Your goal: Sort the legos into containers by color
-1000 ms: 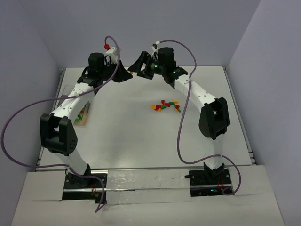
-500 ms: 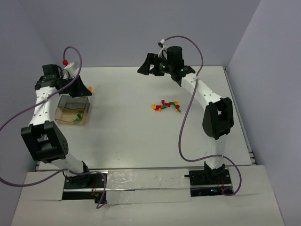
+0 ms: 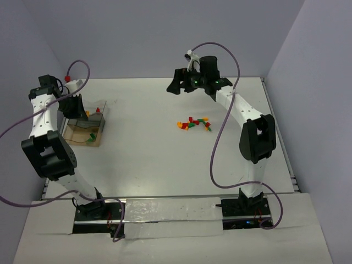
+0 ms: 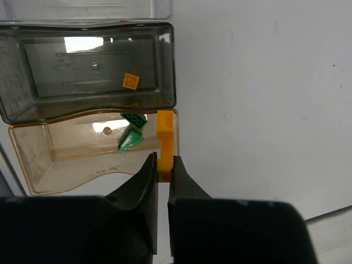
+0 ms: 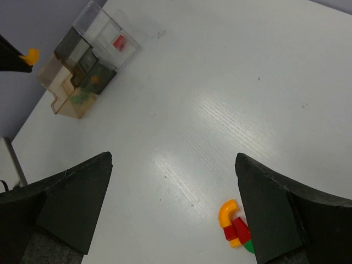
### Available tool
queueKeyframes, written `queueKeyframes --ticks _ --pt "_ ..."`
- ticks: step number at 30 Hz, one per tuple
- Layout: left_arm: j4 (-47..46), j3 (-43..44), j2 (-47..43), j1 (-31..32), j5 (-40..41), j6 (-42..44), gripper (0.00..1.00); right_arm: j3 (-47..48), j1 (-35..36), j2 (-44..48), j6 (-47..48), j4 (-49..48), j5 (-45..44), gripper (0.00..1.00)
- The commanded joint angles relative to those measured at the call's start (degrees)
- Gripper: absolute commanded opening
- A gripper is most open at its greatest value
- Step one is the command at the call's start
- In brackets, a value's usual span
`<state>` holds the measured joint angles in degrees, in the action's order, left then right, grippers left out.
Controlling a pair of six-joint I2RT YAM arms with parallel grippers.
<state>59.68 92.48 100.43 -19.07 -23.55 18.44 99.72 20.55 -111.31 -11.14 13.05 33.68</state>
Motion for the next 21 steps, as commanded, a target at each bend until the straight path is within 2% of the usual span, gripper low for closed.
queueKeyframes --ticks 1,11,14,19,21 --pt "0.8 4.5 5.0 -0.1 4.6 0.8 0.04 -0.6 -0.6 3.2 3.5 0.6 -0.6 1.0" --pt "-0.9 10.6 13.3 0.0 7.1 -0.9 0.09 -3.9 -1.1 5.3 6.7 2.1 -3.9 1.0" --pt "-1.5 11.4 15.0 0.0 7.8 -0.4 0.15 -4.4 -1.3 5.5 7.2 2.5 -4.3 1.0" --pt "-2.4 12.0 17.1 0.1 8.4 -0.9 0.33 -6.0 -1.3 6.1 8.6 3.5 -5.1 1.0" --pt "-2.9 12.1 17.4 0.2 8.7 -1.3 0.37 -6.6 -1.6 6.5 9.6 3.9 -5.1 1.0"
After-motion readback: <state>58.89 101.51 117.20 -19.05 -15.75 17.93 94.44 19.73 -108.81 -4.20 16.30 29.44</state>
